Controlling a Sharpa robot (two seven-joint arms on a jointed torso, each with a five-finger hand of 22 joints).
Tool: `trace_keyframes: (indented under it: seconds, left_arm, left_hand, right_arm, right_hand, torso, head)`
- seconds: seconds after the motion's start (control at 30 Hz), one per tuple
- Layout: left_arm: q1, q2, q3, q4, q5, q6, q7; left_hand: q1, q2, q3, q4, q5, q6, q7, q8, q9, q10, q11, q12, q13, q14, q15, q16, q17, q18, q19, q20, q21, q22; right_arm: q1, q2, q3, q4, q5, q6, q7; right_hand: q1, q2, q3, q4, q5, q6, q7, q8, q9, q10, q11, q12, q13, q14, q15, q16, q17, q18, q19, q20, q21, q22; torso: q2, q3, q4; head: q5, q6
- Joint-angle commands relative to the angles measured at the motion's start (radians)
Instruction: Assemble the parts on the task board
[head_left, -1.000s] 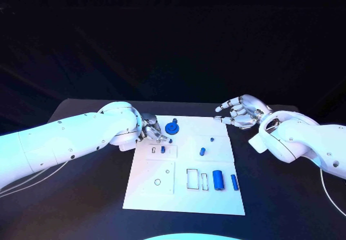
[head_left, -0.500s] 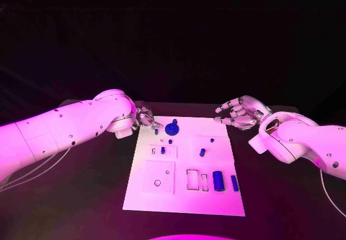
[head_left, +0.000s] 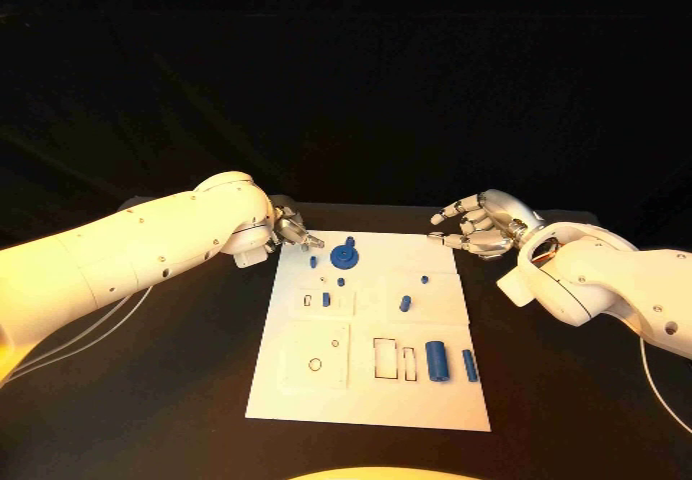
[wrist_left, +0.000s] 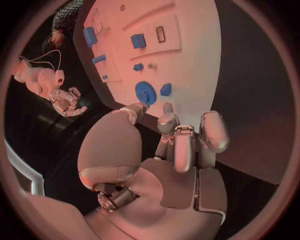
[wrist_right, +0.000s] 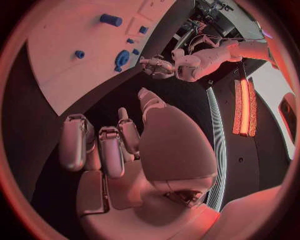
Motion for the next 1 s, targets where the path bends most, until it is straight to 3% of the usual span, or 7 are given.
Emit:
trace_keyframes:
  seconds: [0.03, 0.4, 1.0]
  left_arm:
    - [0.002, 0.013, -0.004, -0.021, 0.006, 0.035, 0.020]
    - [0.001, 0.046, -0.020, -0.073, 0.013, 0.060, 0.029]
    - [0.001, 0.058, -0.032, -0.094, 0.017, 0.102, 0.031]
  left_hand:
    - [0.009, -0.001, -0.006, 0.001, 0.002, -0.005, 0.002, -0.006, -0.001, 0.002, 0.004, 0.004, 0.000, 0.091, 0.009, -0.001, 0.219, 0.003, -0.001, 0.005, -0.002, -0.001]
    - [0.003, 0.001, -0.013, 0.002, -0.004, -0.003, 0.004, -0.010, -0.006, 0.002, 0.006, 0.006, 0.000, 0.092, 0.011, 0.000, 0.220, 0.003, -0.001, 0.008, -0.002, 0.000]
    - [0.010, 0.005, -0.019, -0.001, -0.007, 0.007, 0.003, -0.011, -0.010, 0.001, 0.006, 0.010, 0.002, 0.092, 0.012, 0.001, 0.222, 0.003, 0.000, 0.011, 0.000, 0.003]
  right_arm:
    - [-0.001, 0.001, 0.000, 0.001, -0.001, 0.010, 0.012]
    - [-0.001, 0.002, 0.000, 0.001, -0.001, 0.010, 0.013]
    - [-0.001, 0.003, 0.000, 0.000, -0.001, 0.011, 0.012]
  right_hand:
    - [-0.004, 0.002, 0.002, 0.002, -0.001, 0.002, -0.001, 0.002, 0.001, 0.002, -0.006, -0.003, 0.001, 0.075, -0.006, -0.003, 0.131, 0.017, -0.006, -0.001, -0.004, 0.044]
    - [-0.004, 0.002, 0.002, 0.002, -0.001, 0.002, -0.001, 0.002, 0.001, 0.002, -0.006, -0.003, 0.001, 0.075, -0.006, -0.003, 0.131, 0.017, -0.006, -0.001, -0.004, 0.044]
    - [-0.004, 0.002, 0.002, 0.002, -0.001, 0.002, -0.001, 0.002, 0.001, 0.002, -0.006, -0.003, 0.001, 0.075, -0.006, -0.003, 0.131, 0.017, -0.006, -0.001, -0.004, 0.044]
  torso:
    - [0.000, 0.0000, 0.0002]
    - [-0.001, 0.0005, 0.0001]
    - [-0.003, 0.0013, 0.0008]
  head:
    - [-0.002, -0.002]
    - [-0.002, -0.007]
    - [-0.003, -0.009]
